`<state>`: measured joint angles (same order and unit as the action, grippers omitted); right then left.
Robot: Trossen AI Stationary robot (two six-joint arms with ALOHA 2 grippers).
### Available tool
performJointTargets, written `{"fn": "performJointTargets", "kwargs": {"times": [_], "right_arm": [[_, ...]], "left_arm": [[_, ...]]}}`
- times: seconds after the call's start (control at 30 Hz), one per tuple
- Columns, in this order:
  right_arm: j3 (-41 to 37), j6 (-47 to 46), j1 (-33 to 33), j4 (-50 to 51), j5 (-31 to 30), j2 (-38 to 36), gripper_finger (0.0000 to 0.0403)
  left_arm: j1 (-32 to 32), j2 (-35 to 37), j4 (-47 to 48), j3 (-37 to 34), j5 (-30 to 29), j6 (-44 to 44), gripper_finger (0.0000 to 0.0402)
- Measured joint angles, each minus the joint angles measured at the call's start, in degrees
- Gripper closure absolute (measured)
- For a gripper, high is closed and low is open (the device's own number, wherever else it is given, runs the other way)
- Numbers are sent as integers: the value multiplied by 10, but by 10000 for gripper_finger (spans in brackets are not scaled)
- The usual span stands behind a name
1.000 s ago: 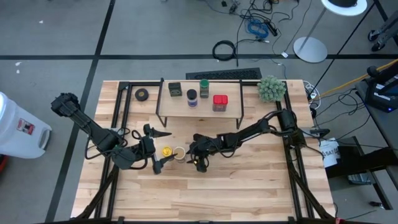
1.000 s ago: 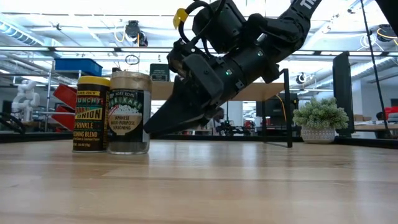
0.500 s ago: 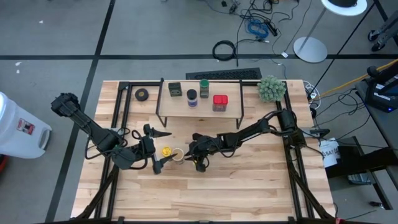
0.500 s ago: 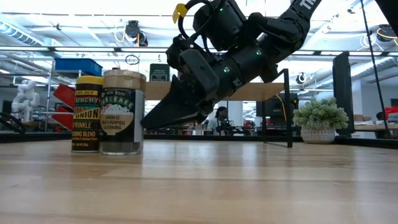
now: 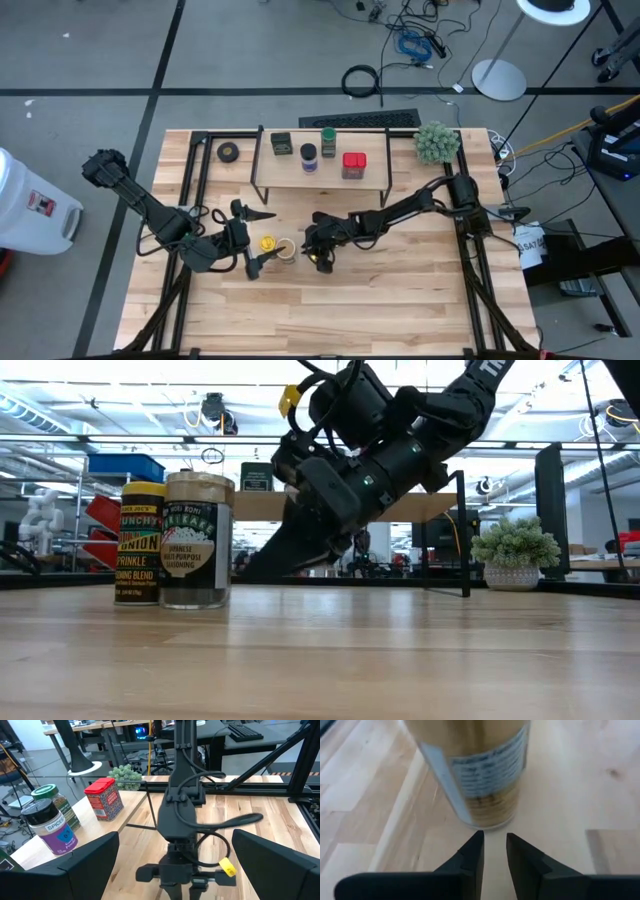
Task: Shelf spices
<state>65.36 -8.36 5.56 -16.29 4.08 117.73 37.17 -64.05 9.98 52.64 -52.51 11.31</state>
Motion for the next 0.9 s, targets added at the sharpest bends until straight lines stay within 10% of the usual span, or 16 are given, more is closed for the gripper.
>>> {"fn": "performJointTargets", "kwargs": {"times": [0.9], "right_arm": [[0,120,-2,424,-236,-424,331]], "left_arm": [[-1,0,11,0,-2,-1,4]]}}
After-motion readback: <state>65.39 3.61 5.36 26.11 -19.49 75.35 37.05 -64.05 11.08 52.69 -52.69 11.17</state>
